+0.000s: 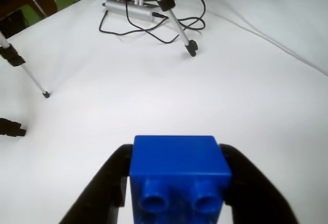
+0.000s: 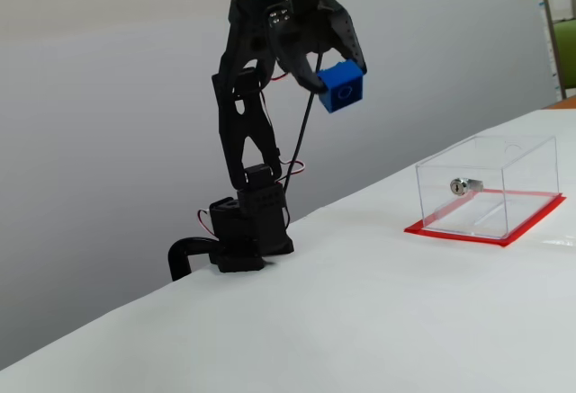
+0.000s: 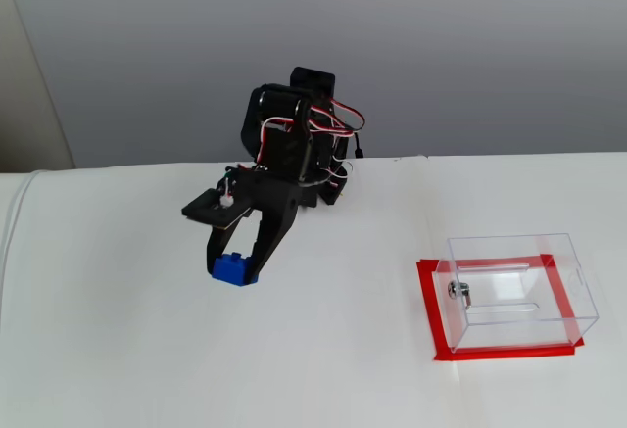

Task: Pick the blue lego brick and place it into the transparent box

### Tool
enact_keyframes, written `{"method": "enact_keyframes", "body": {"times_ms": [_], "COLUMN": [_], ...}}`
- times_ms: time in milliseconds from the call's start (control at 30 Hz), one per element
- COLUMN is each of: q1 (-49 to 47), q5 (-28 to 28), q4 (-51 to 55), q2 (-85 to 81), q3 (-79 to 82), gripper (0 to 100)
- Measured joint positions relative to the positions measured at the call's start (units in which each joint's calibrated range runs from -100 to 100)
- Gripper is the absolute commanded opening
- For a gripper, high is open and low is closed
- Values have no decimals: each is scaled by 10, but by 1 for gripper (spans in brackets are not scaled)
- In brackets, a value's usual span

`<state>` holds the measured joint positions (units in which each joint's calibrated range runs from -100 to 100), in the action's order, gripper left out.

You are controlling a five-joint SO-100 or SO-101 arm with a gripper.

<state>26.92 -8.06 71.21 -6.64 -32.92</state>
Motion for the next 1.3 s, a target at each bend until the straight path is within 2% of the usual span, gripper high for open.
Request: {"method": "enact_keyframes", "body": {"times_ms": [200,500,733,900,1300], "q1": [-97,-321,-503,-613,-745], "q5": [44,122,129,136,136], "q4": [21,34,31,-9,-81], "q2": [-46,-65,-66,-36,116], "q3": [-2,-2,-2,4,5], "gripper": [12,12,12,12,12]}}
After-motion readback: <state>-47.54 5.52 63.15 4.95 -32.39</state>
